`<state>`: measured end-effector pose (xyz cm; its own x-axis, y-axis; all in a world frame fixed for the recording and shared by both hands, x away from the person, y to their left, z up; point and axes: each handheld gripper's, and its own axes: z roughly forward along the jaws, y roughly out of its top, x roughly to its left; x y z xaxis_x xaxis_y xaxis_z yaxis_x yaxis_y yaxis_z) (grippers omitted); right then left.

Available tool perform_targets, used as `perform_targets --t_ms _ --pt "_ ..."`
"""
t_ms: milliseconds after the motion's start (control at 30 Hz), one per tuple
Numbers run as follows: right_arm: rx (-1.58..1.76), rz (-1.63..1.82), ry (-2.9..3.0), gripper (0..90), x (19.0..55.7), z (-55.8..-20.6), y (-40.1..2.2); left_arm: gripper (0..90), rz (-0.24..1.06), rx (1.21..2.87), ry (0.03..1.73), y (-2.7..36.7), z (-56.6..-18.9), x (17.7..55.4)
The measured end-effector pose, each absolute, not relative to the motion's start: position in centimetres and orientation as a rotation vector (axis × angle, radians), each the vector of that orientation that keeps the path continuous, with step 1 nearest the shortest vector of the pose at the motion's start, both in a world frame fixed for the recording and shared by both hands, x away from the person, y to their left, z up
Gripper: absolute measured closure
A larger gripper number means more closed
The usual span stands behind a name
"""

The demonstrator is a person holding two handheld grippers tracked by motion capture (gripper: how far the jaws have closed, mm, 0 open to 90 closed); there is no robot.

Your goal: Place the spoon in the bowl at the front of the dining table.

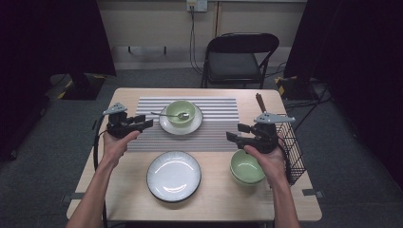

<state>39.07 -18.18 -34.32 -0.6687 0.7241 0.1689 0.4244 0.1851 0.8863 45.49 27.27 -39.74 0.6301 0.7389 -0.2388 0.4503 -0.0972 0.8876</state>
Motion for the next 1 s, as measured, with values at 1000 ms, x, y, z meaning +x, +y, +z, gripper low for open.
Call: perform_targets --t_ms 1000 --pt "1.175 1.370 2.077 38.3 41.8 -30.5 -22.8 20.6 0.363 1.964 1.128 30.5 -47.7 38.9"
